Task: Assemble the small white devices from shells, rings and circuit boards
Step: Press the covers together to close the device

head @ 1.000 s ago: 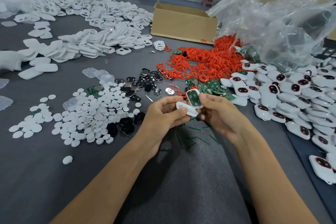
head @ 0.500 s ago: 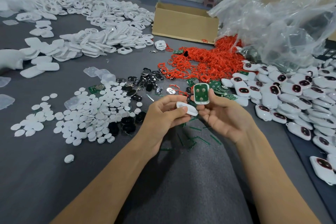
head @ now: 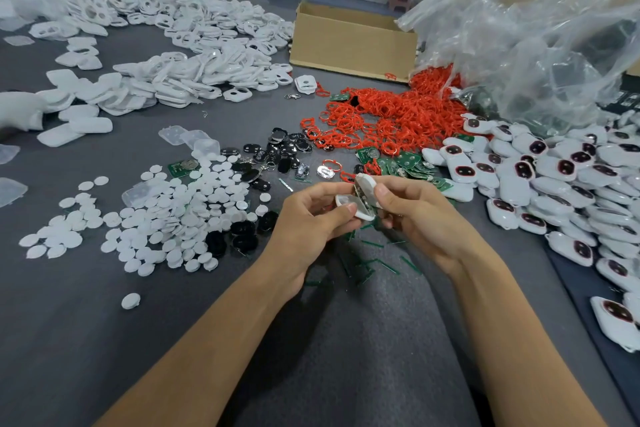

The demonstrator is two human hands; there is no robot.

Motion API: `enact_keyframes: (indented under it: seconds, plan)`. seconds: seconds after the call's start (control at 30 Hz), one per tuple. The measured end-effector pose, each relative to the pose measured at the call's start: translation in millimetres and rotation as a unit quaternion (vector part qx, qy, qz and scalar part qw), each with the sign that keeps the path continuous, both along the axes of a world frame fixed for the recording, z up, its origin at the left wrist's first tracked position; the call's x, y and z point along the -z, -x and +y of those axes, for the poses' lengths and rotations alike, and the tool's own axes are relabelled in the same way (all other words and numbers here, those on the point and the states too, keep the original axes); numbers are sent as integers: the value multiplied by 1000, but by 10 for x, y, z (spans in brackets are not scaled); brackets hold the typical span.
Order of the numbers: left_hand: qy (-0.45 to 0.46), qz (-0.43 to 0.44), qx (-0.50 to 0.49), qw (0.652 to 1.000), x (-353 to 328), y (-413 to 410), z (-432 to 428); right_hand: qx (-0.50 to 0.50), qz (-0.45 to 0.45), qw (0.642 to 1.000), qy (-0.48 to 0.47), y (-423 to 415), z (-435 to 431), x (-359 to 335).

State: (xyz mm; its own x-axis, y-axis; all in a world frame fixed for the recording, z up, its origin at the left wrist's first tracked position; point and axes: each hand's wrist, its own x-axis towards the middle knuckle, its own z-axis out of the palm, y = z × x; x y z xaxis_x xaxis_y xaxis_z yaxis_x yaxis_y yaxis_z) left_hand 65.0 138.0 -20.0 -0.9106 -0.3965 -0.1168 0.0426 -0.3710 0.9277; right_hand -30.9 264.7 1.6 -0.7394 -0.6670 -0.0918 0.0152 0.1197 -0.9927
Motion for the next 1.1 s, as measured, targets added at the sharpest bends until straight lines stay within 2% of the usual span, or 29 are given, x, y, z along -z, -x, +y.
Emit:
enact_keyframes:
  seconds: [0.17,0.33,0.43,0.5,0.57,0.63,0.77,0.97,1.1]
  plan:
    - [-2,-8,-13,1000,11,12,3,-1,80,996,-30,-28,-2,-3]
    - [-14,-9,-22,1000,9,27,4,-4,95,995,-31,-28,2,-1]
    - [-18,-13,-26,999,9,28,-6,58,97,993,-25,31,27,10]
    - [-17,-14,-26,999,4,23,-5,114,184,971,-104,102,83,22]
    - [-14,-15,-28,999,2,21,-2,137,294,917,-232,155,144,45]
    - [-12,-16,-29,999,3,20,-1,134,354,887,-265,152,162,42]
    - [-8,-15,-27,1000,7,21,-2,54,359,920,-149,48,98,-37]
    - [16,-9,-19,1000,25,21,-1,9,349,927,-136,-3,37,-1]
    - [42,6,-2,999,23,5,13,-1,297,945,-134,37,44,22]
